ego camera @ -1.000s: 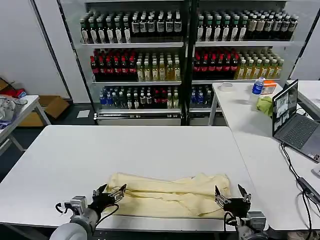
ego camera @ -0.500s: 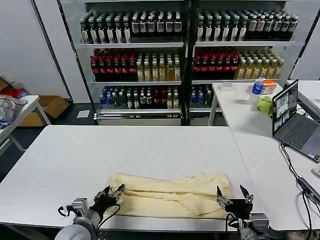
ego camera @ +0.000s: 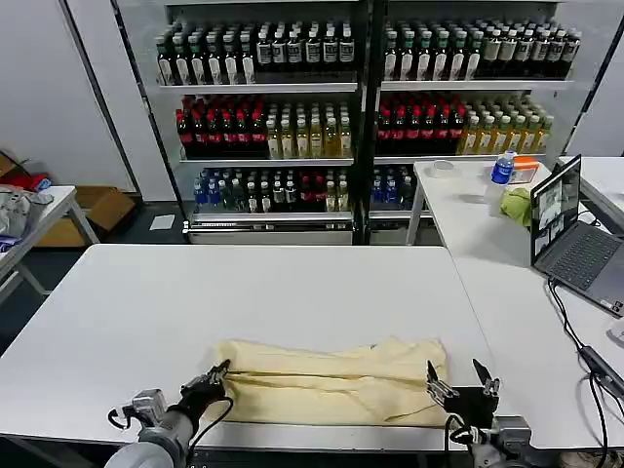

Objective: Fold and organize the clothes.

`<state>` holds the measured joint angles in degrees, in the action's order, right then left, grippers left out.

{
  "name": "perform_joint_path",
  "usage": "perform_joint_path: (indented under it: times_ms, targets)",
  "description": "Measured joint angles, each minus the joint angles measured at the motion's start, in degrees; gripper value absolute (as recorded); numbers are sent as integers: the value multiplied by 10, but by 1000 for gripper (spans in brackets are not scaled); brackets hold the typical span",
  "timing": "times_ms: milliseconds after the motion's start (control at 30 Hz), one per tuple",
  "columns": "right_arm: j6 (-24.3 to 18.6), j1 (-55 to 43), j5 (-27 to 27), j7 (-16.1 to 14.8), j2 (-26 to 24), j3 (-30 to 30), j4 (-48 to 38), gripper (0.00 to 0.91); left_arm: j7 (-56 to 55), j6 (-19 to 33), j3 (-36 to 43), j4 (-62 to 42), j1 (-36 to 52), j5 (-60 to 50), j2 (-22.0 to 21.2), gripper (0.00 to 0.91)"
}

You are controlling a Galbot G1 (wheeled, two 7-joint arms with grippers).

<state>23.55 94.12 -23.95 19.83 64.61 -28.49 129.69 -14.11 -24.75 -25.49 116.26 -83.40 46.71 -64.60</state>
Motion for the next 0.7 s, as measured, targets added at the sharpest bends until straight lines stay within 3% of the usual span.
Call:
perform_joint_path:
  times_ms: [700]
  targets:
    - [0,-33,-27,3,-18,10,-20,907,-2,8,-185,-26,-24,50,56,30]
